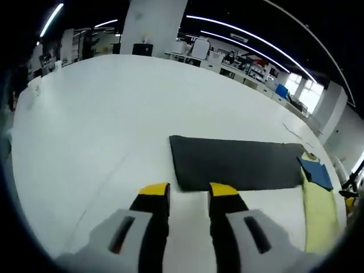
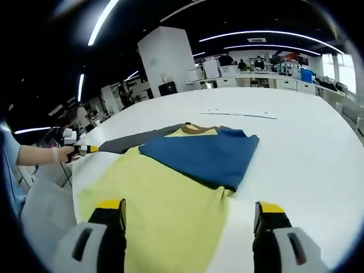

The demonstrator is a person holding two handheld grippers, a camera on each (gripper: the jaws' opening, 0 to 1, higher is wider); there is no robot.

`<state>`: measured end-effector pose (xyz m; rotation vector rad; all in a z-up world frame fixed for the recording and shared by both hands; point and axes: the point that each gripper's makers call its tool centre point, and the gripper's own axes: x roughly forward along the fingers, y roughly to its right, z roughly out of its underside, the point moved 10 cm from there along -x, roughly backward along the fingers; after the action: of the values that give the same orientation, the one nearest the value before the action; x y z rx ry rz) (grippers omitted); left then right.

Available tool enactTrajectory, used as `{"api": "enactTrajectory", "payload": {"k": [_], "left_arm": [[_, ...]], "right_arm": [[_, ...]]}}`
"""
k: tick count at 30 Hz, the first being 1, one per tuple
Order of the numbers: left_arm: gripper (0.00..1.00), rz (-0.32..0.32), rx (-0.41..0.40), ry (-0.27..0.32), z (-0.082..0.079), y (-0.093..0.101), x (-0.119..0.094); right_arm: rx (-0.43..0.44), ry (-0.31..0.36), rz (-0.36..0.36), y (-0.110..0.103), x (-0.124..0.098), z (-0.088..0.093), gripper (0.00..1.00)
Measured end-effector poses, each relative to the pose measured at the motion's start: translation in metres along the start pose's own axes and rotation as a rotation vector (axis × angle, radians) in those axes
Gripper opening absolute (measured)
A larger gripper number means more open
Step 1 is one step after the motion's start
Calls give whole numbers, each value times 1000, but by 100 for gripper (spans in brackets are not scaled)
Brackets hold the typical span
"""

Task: Fold the garment on the visible template until the final outline fits inside the template.

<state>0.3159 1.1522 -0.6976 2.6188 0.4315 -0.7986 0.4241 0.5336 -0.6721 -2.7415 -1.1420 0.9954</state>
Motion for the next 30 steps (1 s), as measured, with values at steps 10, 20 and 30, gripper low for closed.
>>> {"api": "enactTrajectory", "payload": {"k": [10,20,30], "left_arm": [[0,102,-67,48,-4,14,1],[0,275,19,94,-36,44,9],[0,483,75,135,-57,141,14]], "right_arm": [[31,-7,24,3,-10,10,93],[42,-13,9,0,-9,16,92],[72,31,16,2,-14,19,92]]}}
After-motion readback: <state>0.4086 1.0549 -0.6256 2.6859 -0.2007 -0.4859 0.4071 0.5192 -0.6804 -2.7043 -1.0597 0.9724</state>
